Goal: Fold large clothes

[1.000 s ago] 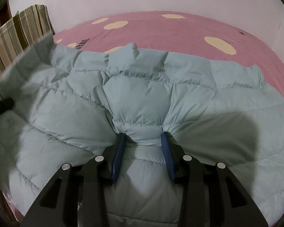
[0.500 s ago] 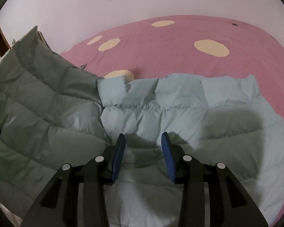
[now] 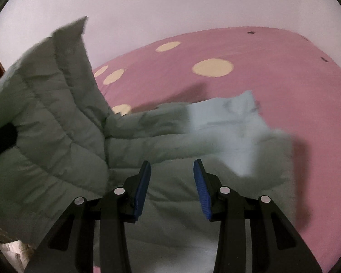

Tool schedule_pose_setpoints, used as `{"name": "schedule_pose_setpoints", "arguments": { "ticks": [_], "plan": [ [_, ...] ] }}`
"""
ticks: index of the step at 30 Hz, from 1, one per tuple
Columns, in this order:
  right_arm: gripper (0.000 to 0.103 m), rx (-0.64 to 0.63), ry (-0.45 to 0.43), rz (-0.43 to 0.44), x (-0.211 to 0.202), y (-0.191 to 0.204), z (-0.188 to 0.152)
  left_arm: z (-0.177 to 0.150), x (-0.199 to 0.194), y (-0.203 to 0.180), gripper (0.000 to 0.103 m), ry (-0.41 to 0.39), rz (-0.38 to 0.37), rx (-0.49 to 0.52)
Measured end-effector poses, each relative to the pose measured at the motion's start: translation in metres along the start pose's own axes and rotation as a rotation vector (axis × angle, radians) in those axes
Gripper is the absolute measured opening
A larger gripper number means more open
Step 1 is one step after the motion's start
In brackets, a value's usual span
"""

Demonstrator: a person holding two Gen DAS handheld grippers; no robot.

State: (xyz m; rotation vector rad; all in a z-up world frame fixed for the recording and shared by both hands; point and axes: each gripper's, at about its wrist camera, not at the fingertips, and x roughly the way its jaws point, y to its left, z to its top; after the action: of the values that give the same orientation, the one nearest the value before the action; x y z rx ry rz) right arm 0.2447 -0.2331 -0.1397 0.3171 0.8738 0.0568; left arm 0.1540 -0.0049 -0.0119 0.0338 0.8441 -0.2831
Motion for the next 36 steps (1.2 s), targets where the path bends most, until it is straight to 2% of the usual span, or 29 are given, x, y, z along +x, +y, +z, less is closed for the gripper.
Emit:
{"name": "schedule_pose_setpoints", "arguments": {
  "ticks": [8, 14, 17, 18, 20, 21, 23, 24, 29, 32, 34, 36],
  "plan": [
    [0.040, 0.072, -0.033, -0.047, -0.028, -0.062, -0.005, -0.001, 0.042, -0.079, 0.009, 0.064, -0.018, 0.087],
    [0.040, 0.115, -0.034, -0.078, -0.038, -0.090, -0.013, -0.020, 0.081, -0.128, 0.010, 0.145, -0.038, 0.136],
    [0.040, 0.141, -0.032, -0.089, -0.040, -0.103, -0.015, -0.030, 0.092, -0.145, 0.013, 0.176, -0.056, 0.149],
    [0.040, 0.146, -0.031, -0.091, -0.040, -0.106, -0.015, -0.033, 0.093, -0.151, 0.018, 0.183, -0.067, 0.148],
    [0.040, 0.162, -0.032, -0.104, -0.042, -0.113, -0.015, -0.034, 0.093, -0.151, 0.022, 0.179, -0.078, 0.139],
    [0.040, 0.168, -0.033, -0.106, -0.043, -0.116, -0.015, -0.033, 0.093, -0.151, 0.027, 0.175, -0.088, 0.132],
    [0.040, 0.179, -0.035, -0.110, -0.046, -0.121, -0.015, -0.030, 0.085, -0.151, 0.041, 0.160, -0.132, 0.115],
    [0.040, 0.184, -0.037, -0.114, -0.047, -0.123, -0.015, -0.028, 0.075, -0.149, 0.052, 0.138, -0.171, 0.100],
    [0.040, 0.204, -0.056, -0.115, -0.056, -0.127, -0.011, -0.017, 0.031, -0.136, 0.063, 0.008, -0.214, 0.085],
    [0.044, 0.208, -0.066, -0.096, -0.061, -0.123, -0.009, -0.010, 0.017, -0.112, 0.065, -0.054, -0.179, 0.067],
    [0.050, 0.211, -0.068, -0.072, -0.061, -0.122, -0.005, -0.010, 0.017, -0.092, 0.067, -0.085, -0.124, 0.057],
    [0.055, 0.203, -0.074, -0.056, -0.060, -0.114, -0.001, -0.011, 0.025, -0.064, 0.067, -0.095, -0.038, 0.041]
  ]
}}
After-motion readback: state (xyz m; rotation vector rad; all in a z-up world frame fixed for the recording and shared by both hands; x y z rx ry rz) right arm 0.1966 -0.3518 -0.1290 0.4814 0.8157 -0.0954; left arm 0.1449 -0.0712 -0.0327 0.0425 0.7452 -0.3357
